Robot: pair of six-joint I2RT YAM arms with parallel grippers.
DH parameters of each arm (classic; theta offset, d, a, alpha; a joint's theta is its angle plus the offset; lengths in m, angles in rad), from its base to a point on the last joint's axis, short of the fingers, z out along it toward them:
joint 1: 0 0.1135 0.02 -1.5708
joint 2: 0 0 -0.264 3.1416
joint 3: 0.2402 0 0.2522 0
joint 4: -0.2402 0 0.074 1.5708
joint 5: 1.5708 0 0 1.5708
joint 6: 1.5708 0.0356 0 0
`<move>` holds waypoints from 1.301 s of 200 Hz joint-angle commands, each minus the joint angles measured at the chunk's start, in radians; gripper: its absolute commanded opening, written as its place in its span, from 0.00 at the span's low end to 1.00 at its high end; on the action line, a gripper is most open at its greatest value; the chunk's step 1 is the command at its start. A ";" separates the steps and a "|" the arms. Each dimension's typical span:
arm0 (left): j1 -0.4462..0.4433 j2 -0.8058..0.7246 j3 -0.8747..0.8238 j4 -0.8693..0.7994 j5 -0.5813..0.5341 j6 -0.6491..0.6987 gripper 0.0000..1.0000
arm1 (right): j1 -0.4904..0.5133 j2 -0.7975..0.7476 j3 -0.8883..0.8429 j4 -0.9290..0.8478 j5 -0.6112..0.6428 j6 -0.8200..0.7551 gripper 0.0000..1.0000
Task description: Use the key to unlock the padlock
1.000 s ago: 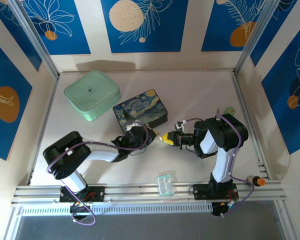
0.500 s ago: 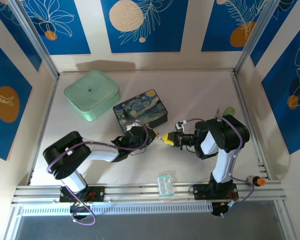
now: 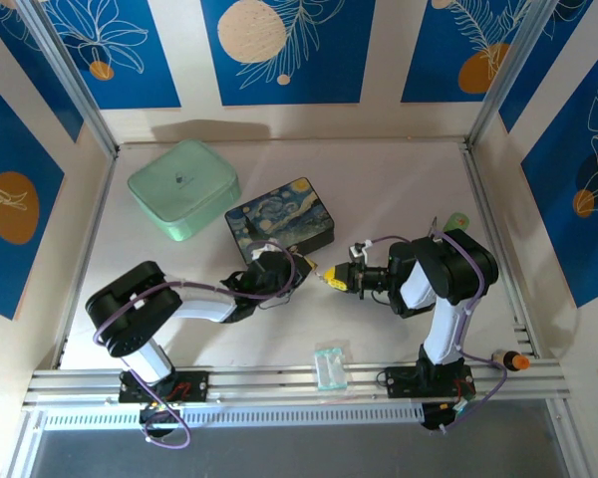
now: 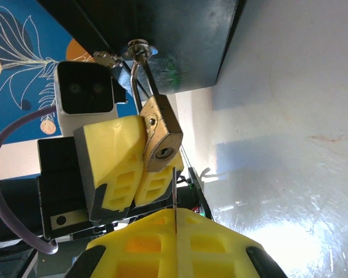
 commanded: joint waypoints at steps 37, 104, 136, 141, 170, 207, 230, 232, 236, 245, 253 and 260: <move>0.021 0.014 -0.018 0.047 0.051 -0.067 0.00 | -0.007 -0.048 -0.008 0.010 -0.024 -0.011 0.00; 0.019 0.001 -0.010 -0.001 0.047 -0.046 0.00 | -0.014 -0.044 0.012 0.009 -0.027 0.000 0.00; 0.019 0.001 -0.028 0.046 0.049 -0.067 0.00 | -0.019 -0.019 0.022 0.010 -0.019 -0.004 0.00; 0.019 0.003 -0.025 0.051 0.054 -0.069 0.00 | -0.019 -0.013 0.027 0.009 -0.020 -0.003 0.00; 0.015 0.011 -0.014 0.070 0.072 -0.077 0.00 | -0.016 -0.013 0.048 0.010 -0.018 0.001 0.00; 0.010 0.003 -0.018 0.089 0.077 -0.094 0.00 | -0.018 0.007 0.055 0.010 -0.016 0.001 0.00; 0.007 -0.004 -0.019 0.089 0.080 -0.093 0.00 | -0.020 0.024 0.058 0.009 -0.014 -0.005 0.00; 0.007 -0.004 -0.019 0.089 0.080 -0.093 0.00 | -0.020 0.025 0.058 0.009 -0.013 -0.005 0.00; 0.007 -0.004 -0.019 0.089 0.080 -0.094 0.00 | -0.019 0.026 0.060 0.010 -0.014 -0.005 0.00; 0.006 -0.002 -0.018 0.091 0.083 -0.100 0.00 | -0.019 0.026 0.063 0.010 -0.012 -0.003 0.00; 0.007 0.003 -0.019 0.103 0.088 -0.105 0.00 | -0.019 0.026 0.065 0.011 -0.013 -0.005 0.00; 0.007 0.007 -0.018 0.111 0.094 -0.109 0.00 | -0.020 0.021 0.067 0.009 -0.014 -0.005 0.00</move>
